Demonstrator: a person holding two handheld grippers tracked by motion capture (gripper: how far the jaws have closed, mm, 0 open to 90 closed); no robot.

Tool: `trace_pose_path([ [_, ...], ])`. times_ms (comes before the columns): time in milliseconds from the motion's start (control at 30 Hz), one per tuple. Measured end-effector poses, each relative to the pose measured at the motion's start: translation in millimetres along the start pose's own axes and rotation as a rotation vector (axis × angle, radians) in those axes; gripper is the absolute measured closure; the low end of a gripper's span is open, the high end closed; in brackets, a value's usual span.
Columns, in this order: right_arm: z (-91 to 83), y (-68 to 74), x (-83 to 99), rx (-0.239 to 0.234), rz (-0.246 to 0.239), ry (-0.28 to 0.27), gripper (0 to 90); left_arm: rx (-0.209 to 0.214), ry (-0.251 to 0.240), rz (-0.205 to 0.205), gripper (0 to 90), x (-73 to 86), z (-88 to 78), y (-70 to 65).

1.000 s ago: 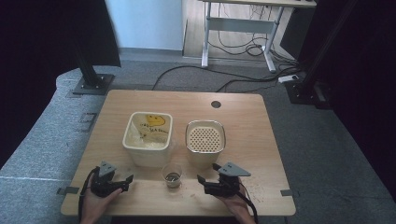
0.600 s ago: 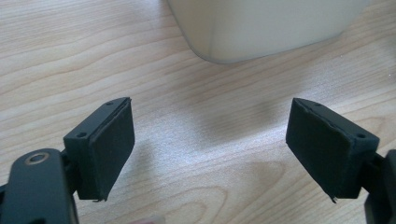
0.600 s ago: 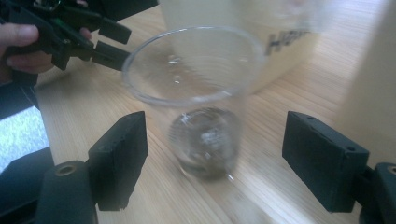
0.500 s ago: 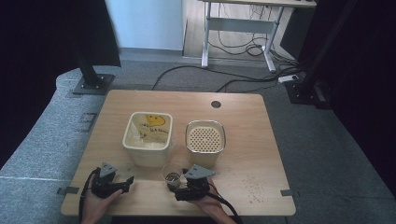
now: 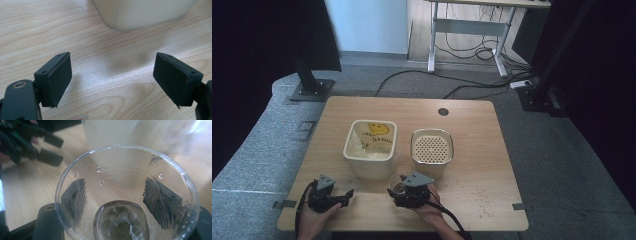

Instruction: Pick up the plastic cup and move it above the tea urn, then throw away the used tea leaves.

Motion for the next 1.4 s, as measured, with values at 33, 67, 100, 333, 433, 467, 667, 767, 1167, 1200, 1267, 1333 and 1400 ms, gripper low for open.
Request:
trace_pose_path([
  [33, -7.6, -1.7, -3.3, 0.002, 0.007, -0.018, 34.5, 0.000, -0.001, -0.001, 15.6, -0.2, 0.4, -0.5],
  [67, -16.0, -3.2, -7.0, 0.003, 0.014, -0.038, 34.6, 0.001, -0.001, 0.000, 15.6, -0.3, 0.6, -0.9],
  [100, -25.1, -4.8, -10.8, 0.005, 0.018, -0.060, 34.6, 0.003, 0.000, 0.002, 15.5, -0.3, 0.8, -1.3],
  [333, -93.2, -21.8, -38.8, 0.061, 0.040, -0.178, 35.4, 0.010, 0.004, -0.004, 15.5, 0.2, 2.3, -1.4],
  [433, -117.1, -33.3, -50.6, 0.112, 0.039, -0.212, 35.5, 0.013, 0.010, -0.003, 15.5, 0.5, 3.1, -1.3],
  [467, -124.4, -37.9, -54.1, 0.129, 0.036, -0.223, 35.5, 0.014, 0.011, -0.003, 15.5, 0.6, 3.6, -1.5],
  [667, -155.2, -70.2, -72.5, 0.214, 0.084, -0.287, 35.7, 0.023, 0.024, 0.002, 15.5, 1.8, 6.2, -2.6],
  [767, -161.7, -85.7, -77.2, 0.244, 0.117, -0.302, 35.8, 0.024, 0.027, 0.004, 15.5, 2.2, 6.6, -2.2],
  [1167, -163.5, -131.1, -86.6, 0.321, 0.146, -0.312, 36.3, 0.028, 0.041, -0.002, 15.5, 4.0, 8.4, -1.2],
  [1200, -162.9, -133.1, -89.6, 0.325, 0.140, -0.310, 36.3, 0.029, 0.043, -0.002, 15.5, 4.3, 8.4, -1.1],
  [1267, -161.5, -135.8, -95.5, 0.331, 0.130, -0.307, 36.3, 0.028, 0.043, -0.003, 15.5, 4.6, 8.6, -0.8],
  [1333, -160.1, -138.4, -102.0, 0.338, 0.118, -0.303, 36.3, 0.028, 0.043, -0.003, 15.5, 4.6, 8.3, -0.8],
  [1400, -159.3, -140.8, -108.8, 0.347, 0.103, -0.301, 36.3, 0.028, 0.042, -0.003, 15.5, 4.2, 8.2, -0.6],
])
Point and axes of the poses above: each handheld gripper's, and its own axes: z roughly forward along the jaws, x roughly out of its underside, y roughly to its left, the point moved 6 cm from there along z, roughly forward along the jaws, and after that the axes turned 7 degrees about z, right-handed, at the moved point
